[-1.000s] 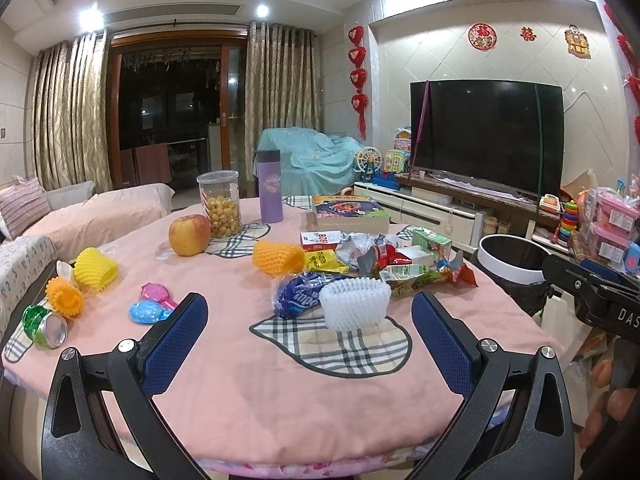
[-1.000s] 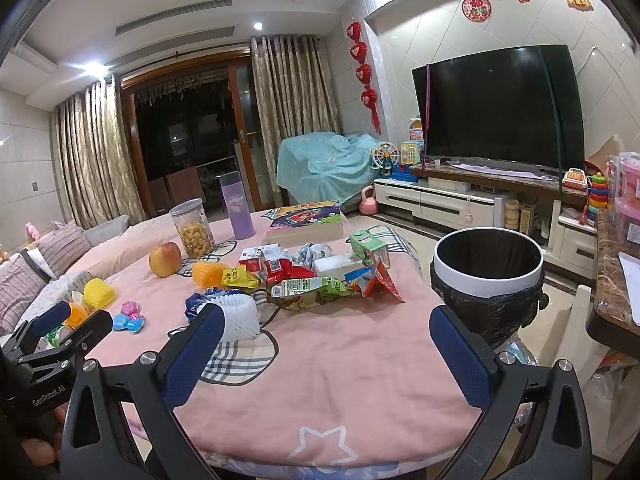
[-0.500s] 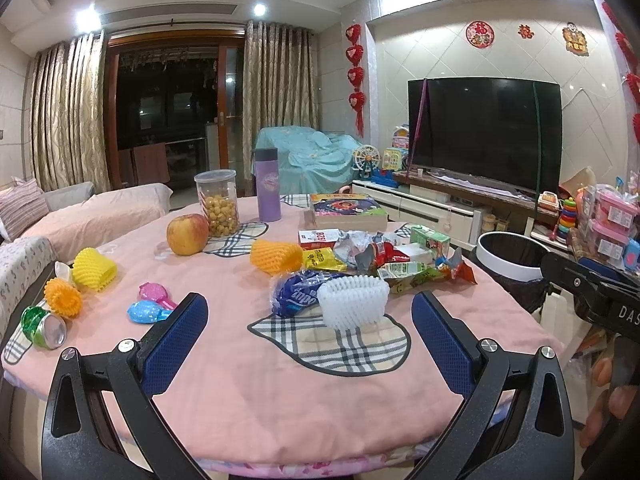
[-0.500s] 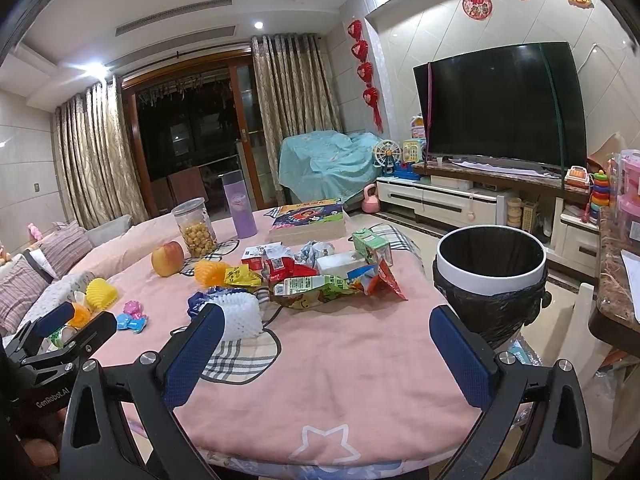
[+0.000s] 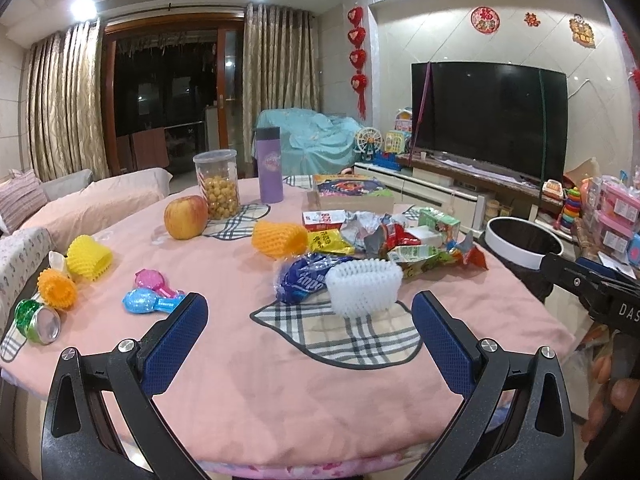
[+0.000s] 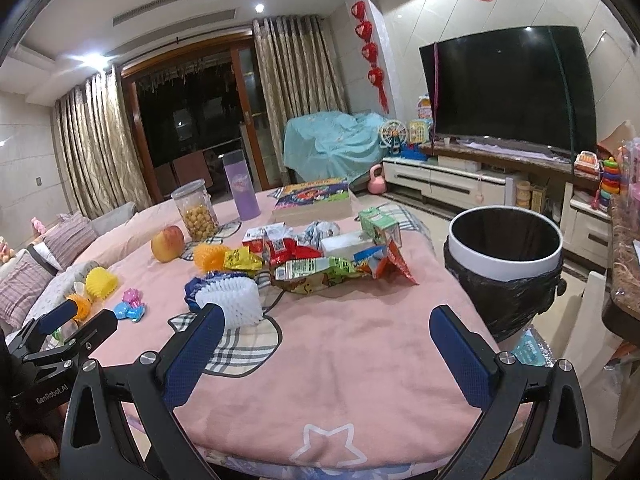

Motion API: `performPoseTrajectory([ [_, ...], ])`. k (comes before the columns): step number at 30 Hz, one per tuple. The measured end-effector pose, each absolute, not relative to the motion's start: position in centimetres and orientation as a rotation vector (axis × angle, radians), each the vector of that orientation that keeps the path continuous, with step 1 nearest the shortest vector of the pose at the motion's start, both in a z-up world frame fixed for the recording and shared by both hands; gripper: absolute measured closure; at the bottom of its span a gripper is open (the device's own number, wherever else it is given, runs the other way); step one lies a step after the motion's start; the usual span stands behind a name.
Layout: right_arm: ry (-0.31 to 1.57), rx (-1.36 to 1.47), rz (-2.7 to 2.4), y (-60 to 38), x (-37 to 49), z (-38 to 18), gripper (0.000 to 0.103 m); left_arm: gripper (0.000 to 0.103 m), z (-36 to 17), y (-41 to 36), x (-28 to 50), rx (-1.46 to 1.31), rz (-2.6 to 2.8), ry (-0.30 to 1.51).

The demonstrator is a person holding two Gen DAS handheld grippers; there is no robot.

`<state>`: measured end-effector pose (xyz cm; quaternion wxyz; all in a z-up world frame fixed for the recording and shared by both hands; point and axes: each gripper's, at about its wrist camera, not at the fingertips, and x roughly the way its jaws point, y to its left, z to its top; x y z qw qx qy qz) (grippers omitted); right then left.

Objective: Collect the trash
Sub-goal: 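Grasp the white plastic mesh sleeve with the left gripper while the right grasps the orange-blue wrapper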

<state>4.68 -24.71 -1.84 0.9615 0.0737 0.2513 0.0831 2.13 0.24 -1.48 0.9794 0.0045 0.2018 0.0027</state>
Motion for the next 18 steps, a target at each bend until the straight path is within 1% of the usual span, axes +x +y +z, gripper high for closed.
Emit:
performPoseTrajectory([
  [5, 0.56, 0.172, 0.163, -25.8, 6.7, -3.1, 0.0, 0.0, -2.6, 0.5, 4.1, -0.002, -0.001, 0.462],
  [18, 0.673, 0.211, 0.144, -28.6, 12.1, -6.0, 0.001, 0.0, -5.6, -2.0, 10.0, 0.02, -0.061, 0.601],
])
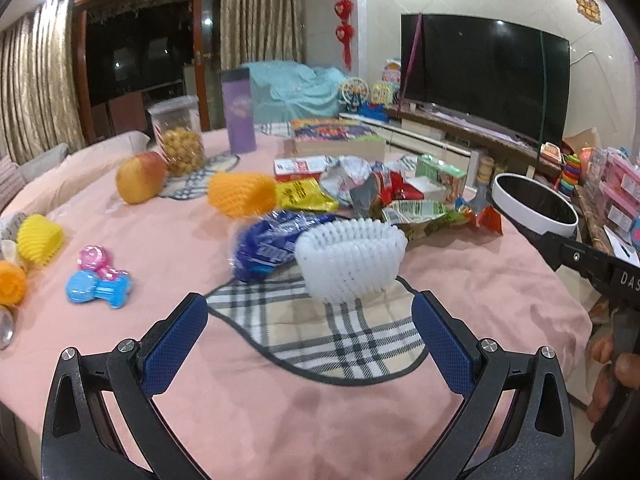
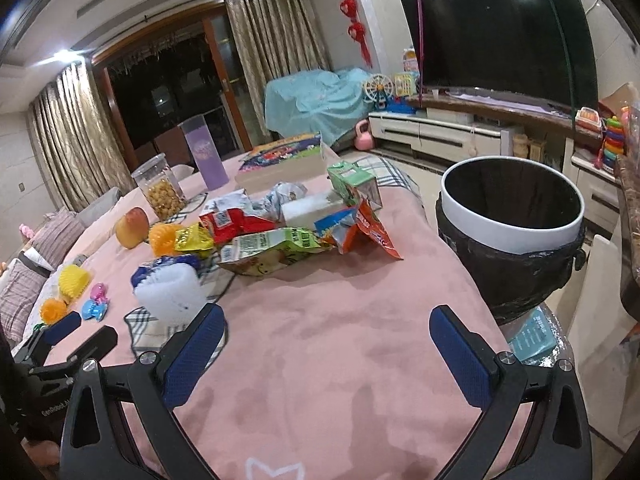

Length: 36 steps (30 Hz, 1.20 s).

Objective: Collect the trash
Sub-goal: 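Grasp the white plastic mesh sleeve with the left gripper while the right grasps the orange-blue wrapper, then carry the mesh sleeve and wrapper in both grippers over the black trash bin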

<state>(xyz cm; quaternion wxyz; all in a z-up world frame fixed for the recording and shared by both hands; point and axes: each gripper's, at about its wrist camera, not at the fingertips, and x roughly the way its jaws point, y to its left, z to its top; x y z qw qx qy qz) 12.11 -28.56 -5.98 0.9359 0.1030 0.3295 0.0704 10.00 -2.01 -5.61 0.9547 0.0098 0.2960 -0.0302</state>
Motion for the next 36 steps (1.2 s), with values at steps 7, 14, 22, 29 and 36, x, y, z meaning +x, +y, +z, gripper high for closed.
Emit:
performPoseTrajectory([
  [7, 0.705, 0.219, 0.147, -29.8, 15.6, -6.7, 0.001, 0.001, -6.8, -2.8, 13.3, 0.008, -0.075, 0.649],
  [14, 0.769, 0.222, 0.157, -30.9, 19.9, -7.8, 0.008, 0.013, -7.6, -4.2, 15.8, 0.03, -0.087, 0.687],
  [22, 0.826, 0.213, 0.16, -31.2, 23.7, -9.4, 0.037, 0.052, -8.3, -5.1, 17.1, 0.031, -0.136, 0.734],
  [29, 0.821, 0.256, 0.172, -32.4, 22.4, -9.7, 0.088, 0.08, -7.9, -5.8, 17.0, 0.005, -0.191, 0.736],
  [36, 0.784, 0.305, 0.168, -33.9, 19.9, -8.3, 0.091, 0.08, -5.5, -8.3, 14.7, 0.021, -0.27, 0.652],
])
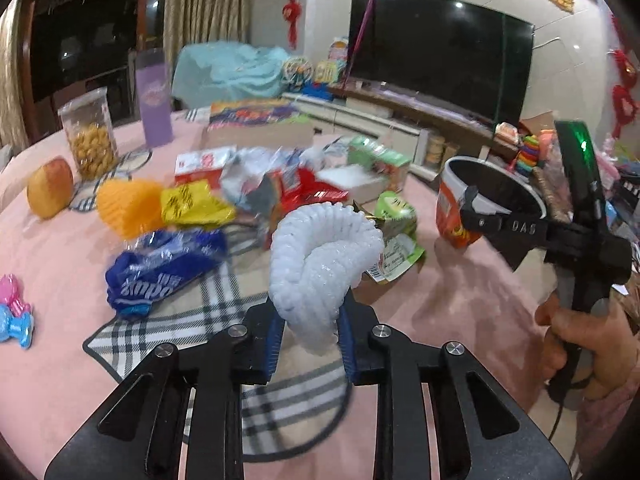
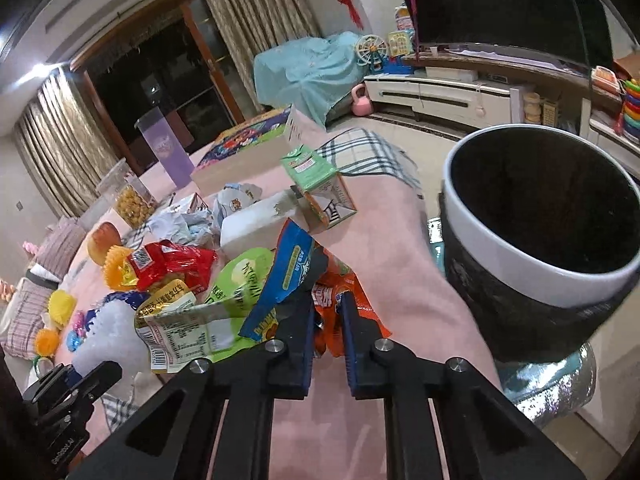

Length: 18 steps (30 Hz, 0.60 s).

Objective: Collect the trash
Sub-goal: 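Carry the mesh sleeve and wrapper in both grippers over the black trash bin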

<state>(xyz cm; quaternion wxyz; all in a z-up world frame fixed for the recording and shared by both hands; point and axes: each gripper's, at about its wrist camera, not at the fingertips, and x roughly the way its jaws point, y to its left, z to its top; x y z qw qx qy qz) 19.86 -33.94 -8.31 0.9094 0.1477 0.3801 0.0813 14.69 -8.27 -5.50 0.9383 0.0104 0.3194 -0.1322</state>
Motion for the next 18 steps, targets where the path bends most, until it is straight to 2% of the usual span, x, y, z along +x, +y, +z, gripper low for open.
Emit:
performPoseTrajectory([
  [11, 0.757, 0.348, 0.146, -35.9, 17.8, -7.3, 0.091, 0.08, -3.1, -9.0, 14.2, 0.012, -0.287, 0.606],
  [18, 0.719, 0.347, 0.119, -37.9, 16.8, -5.7, 0.091, 0.08, -2.2, -13.7, 14.3, 0.059, -0.4, 0.606],
])
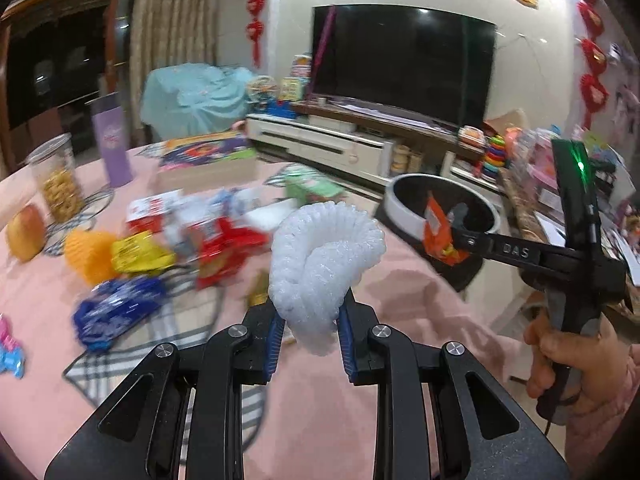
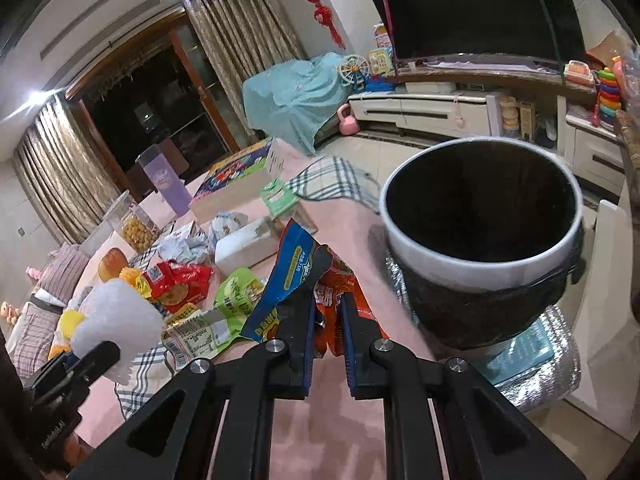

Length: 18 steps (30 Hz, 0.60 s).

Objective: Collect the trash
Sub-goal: 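Carry the mesh sleeve and wrapper in both grippers over the black trash bin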

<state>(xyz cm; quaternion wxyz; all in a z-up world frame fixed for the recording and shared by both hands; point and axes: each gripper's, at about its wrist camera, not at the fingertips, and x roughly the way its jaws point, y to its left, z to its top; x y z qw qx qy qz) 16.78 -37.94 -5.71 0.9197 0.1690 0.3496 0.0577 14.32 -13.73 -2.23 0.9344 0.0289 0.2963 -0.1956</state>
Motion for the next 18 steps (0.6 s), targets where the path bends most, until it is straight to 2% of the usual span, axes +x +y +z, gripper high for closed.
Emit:
performPoseTrajectory([
  [18, 0.695, 0.384, 0.01, -46.2, 17.7, -4.1, 0.091, 0.08, -2.3, -25.7, 20.6, 0.127, -0.573, 0.687],
])
